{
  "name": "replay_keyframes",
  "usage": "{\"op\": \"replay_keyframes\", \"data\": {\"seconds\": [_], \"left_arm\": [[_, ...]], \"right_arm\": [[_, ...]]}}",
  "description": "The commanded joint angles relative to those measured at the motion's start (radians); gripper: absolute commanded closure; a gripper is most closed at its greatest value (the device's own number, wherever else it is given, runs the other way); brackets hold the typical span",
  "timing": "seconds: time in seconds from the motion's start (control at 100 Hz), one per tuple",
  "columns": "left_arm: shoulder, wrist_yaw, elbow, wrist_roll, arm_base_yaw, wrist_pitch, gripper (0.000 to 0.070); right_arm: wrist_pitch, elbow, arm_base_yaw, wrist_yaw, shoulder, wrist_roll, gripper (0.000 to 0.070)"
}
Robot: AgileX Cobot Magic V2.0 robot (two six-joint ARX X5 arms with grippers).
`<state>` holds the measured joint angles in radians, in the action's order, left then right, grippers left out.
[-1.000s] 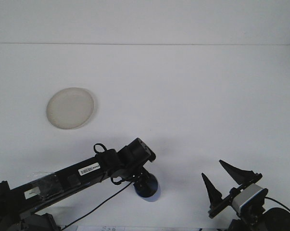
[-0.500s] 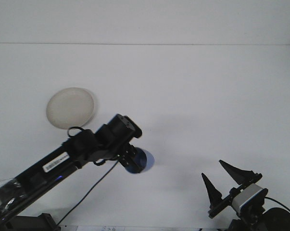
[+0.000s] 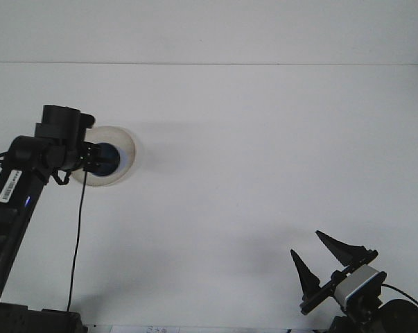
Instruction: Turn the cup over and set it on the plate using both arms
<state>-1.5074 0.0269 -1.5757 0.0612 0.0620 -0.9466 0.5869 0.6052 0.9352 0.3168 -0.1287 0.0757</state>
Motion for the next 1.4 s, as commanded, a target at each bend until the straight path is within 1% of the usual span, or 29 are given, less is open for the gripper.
{"op": "replay_keyframes", "data": {"seconds": [0.0,0.08,0.19,0.48,0.7,0.76,0.79,0.83,0.85,0.86,0.87,0.88,0.89,0.91,0.92,0.93,0.94,0.96,0.99,1.02,1.06,1.22,1.39], "left_arm": [[-0.055,-0.005,-0.026,-0.002,-0.053,0.027,0.0696],[-0.118,-0.005,-0.039,-0.003,-0.114,0.052,0.0696],[-0.193,-0.006,-0.058,-0.020,-0.148,0.076,0.0695],[-0.328,-0.006,-0.069,-0.025,-0.153,0.154,0.0695],[-0.373,-0.006,-0.069,-0.028,-0.152,0.150,0.0694],[-0.373,-0.006,-0.069,-0.029,-0.152,0.157,0.0674],[-0.371,-0.006,-0.069,-0.034,-0.153,0.162,0.0649],[-0.368,-0.006,-0.070,-0.051,-0.153,0.164,0.0578],[-0.368,-0.006,-0.073,-0.057,-0.153,0.163,0.0526],[-0.368,-0.006,-0.074,-0.059,-0.153,0.162,0.0512],[-0.368,-0.006,-0.076,-0.063,-0.153,0.161,0.0471],[-0.368,-0.006,-0.077,-0.065,-0.153,0.161,0.0455],[-0.368,-0.006,-0.081,-0.071,-0.153,0.159,0.0411],[-0.368,-0.006,-0.086,-0.079,-0.152,0.157,0.0353],[-0.368,-0.006,-0.088,-0.080,-0.152,0.156,0.0337],[-0.368,-0.006,-0.092,-0.084,-0.153,0.155,0.0298],[-0.368,-0.007,-0.096,-0.086,-0.152,0.154,0.0272],[-0.368,-0.009,-0.103,-0.091,-0.152,0.152,0.0230],[-0.367,-0.009,-0.115,-0.096,-0.152,0.148,0.0186],[-0.367,-0.009,-0.129,-0.100,-0.152,0.142,0.0170],[-0.367,-0.014,-0.152,-0.103,-0.152,0.129,0.0167],[-0.366,-0.091,-0.266,-0.116,-0.151,0.059,0.0167],[-0.345,-0.106,-0.398,-0.123,-0.145,-0.036,0.0167]], "right_arm": [[-0.006,0.005,0.010,0.002,-0.002,0.003,0.0233],[-0.006,0.005,0.010,0.002,-0.002,0.003,0.0233],[-0.006,0.005,0.010,0.001,-0.002,0.003,0.0233],[-0.006,0.004,0.010,0.002,-0.002,0.003,0.0233],[-0.003,0.004,0.010,0.002,-0.002,0.003,0.0233],[-0.003,0.004,0.010,0.002,-0.002,0.003,0.0233],[-0.003,0.004,0.010,0.002,-0.002,0.003,0.0233],[-0.003,0.004,0.010,0.002,-0.002,0.003,0.0233],[-0.003,0.003,0.010,0.002,-0.002,0.003,0.0233],[-0.003,0.003,0.010,0.002,-0.002,0.003,0.0233],[-0.003,0.003,0.010,0.002,-0.002,0.003,0.0233],[-0.003,0.003,0.010,0.002,-0.002,0.003,0.0233],[-0.003,0.003,0.010,0.002,-0.002,0.003,0.0233],[-0.003,0.003,0.010,0.002,-0.002,0.003,0.0233],[-0.003,0.003,0.010,0.002,-0.002,0.003,0.0233],[-0.003,0.003,0.010,0.002,-0.002,0.003,0.0233],[-0.003,0.003,0.010,0.002,-0.002,0.003,0.0233],[-0.003,0.003,0.010,0.002,-0.002,0.003,0.0233],[-0.003,0.003,0.010,0.002,-0.002,0.003,0.0233],[-0.003,0.003,0.010,0.002,-0.002,0.003,0.0233],[-0.003,0.003,0.010,0.002,-0.002,0.003,0.0233],[-0.003,0.003,0.010,0.002,-0.002,0.003,0.0233],[-0.003,0.003,0.010,0.002,-0.002,0.003,0.0233]]}}
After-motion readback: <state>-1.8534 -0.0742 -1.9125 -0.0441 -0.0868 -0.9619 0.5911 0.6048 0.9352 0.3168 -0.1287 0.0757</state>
